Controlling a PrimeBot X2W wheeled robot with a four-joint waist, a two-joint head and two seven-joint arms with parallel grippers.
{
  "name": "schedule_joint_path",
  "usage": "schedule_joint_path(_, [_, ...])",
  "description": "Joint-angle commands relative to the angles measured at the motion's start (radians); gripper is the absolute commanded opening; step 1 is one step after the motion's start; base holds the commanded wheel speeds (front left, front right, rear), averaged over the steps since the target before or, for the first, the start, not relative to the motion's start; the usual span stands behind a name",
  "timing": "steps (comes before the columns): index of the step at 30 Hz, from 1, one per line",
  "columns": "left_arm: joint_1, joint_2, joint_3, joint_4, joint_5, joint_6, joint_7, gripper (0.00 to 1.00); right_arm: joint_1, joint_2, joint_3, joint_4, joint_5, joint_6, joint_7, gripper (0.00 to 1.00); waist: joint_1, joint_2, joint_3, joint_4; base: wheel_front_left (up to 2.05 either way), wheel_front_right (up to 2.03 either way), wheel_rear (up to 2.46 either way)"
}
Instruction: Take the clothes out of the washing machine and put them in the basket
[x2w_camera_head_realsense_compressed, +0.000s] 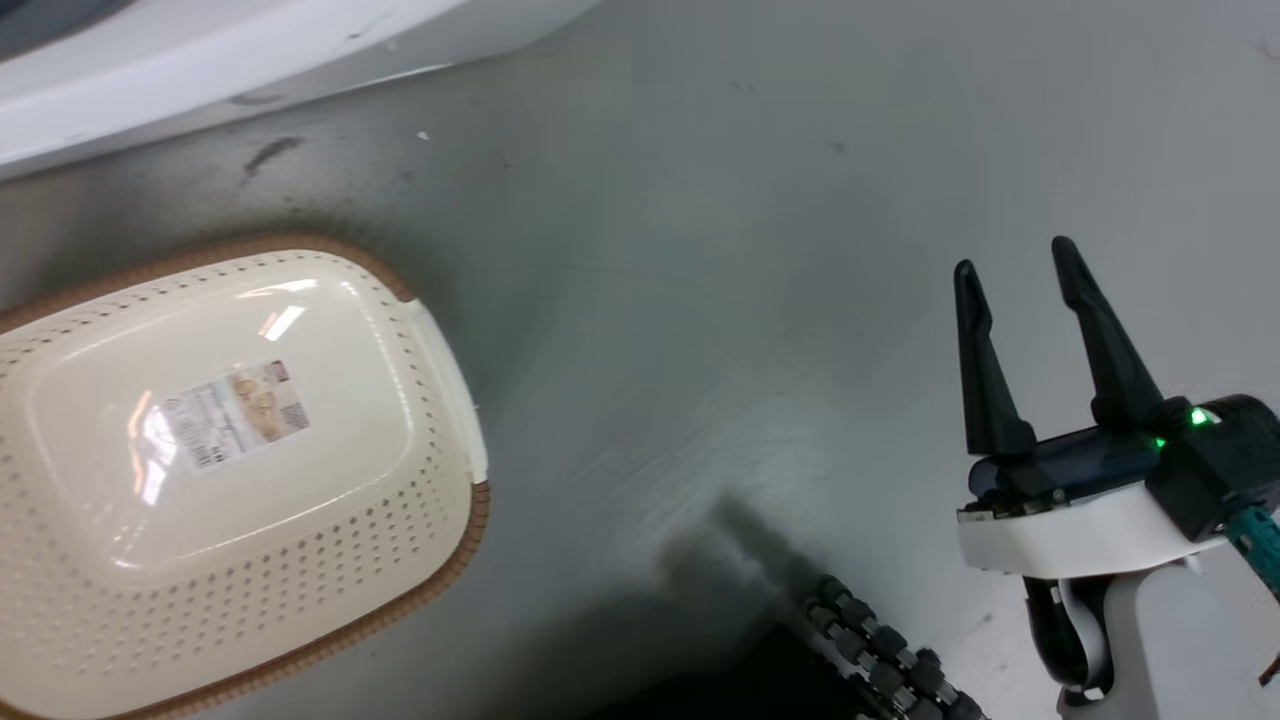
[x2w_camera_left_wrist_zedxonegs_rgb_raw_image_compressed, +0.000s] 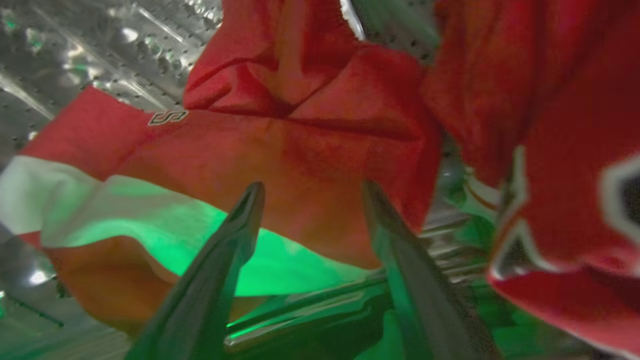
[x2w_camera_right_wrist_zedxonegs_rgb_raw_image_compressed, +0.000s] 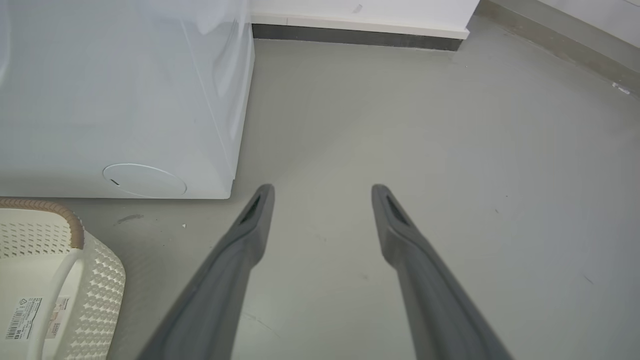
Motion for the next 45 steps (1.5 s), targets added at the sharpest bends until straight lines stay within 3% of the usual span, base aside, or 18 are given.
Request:
schedule_joint_path(1, [-0.036,0.02,-0.019,0.0,-0.027,0.0,0.045,1.0,0.015,0.004,0.009,-0.007,0.014,-0.001,-0.002,1.0,-0.0002,0.0,0.028,-0.033,0.0,0.0,0.0])
schedule_joint_path(9, [-0.09,0.052,-0.104,0.012,-0.126,0.0,0.186,1.0,0.041,0.003,0.031,-0.028,0.027,-0.001,-0.002,1.0,-0.0002,0.0,0.044,-0.049,0.0,0.0,0.0])
schedule_joint_path(19, [-0.118,0.058,-0.164,0.052,-0.16,0.0,0.231,1.0,0.054,0.003,0.028,-0.063,0.049,-0.001,-0.002,1.0,-0.0002,0.0,0.067,-0.039,0.0,0.0,0.0])
schedule_joint_path(20, [-0.122,0.054,-0.167,0.056,-0.163,0.0,0.23,0.95,0.052,0.003,0.024,-0.068,0.051,-0.001,-0.002,1.0,-0.0002,0.0,0.072,-0.035,0.0,0.0,0.0])
schedule_joint_path(21, [-0.123,0.052,-0.172,0.058,-0.162,0.0,0.223,0.16,0.049,0.003,0.023,-0.071,0.053,-0.001,-0.002,1.0,-0.0002,0.0,0.074,-0.033,0.0,0.0,0.0])
schedule_joint_path(22, [-0.123,0.051,-0.182,0.056,-0.16,0.0,0.218,0.0,0.046,0.003,0.023,-0.074,0.052,-0.001,-0.002,1.0,-0.0002,0.0,0.076,-0.031,0.0,0.0,0.0])
schedule_joint_path(36, [-0.174,0.064,-0.239,0.063,-0.181,0.0,0.035,0.0,-0.011,0.003,0.01,-0.065,0.029,-0.001,-0.002,1.0,-0.0002,0.0,0.071,-0.008,0.0,0.0,0.0])
schedule_joint_path(45, [-0.073,0.0,-0.275,0.104,-0.241,0.0,-0.167,0.0,-0.033,0.003,-0.054,-0.05,-0.017,-0.001,-0.002,1.0,-0.0002,0.0,-0.035,0.073,0.0,0.0,0.0])
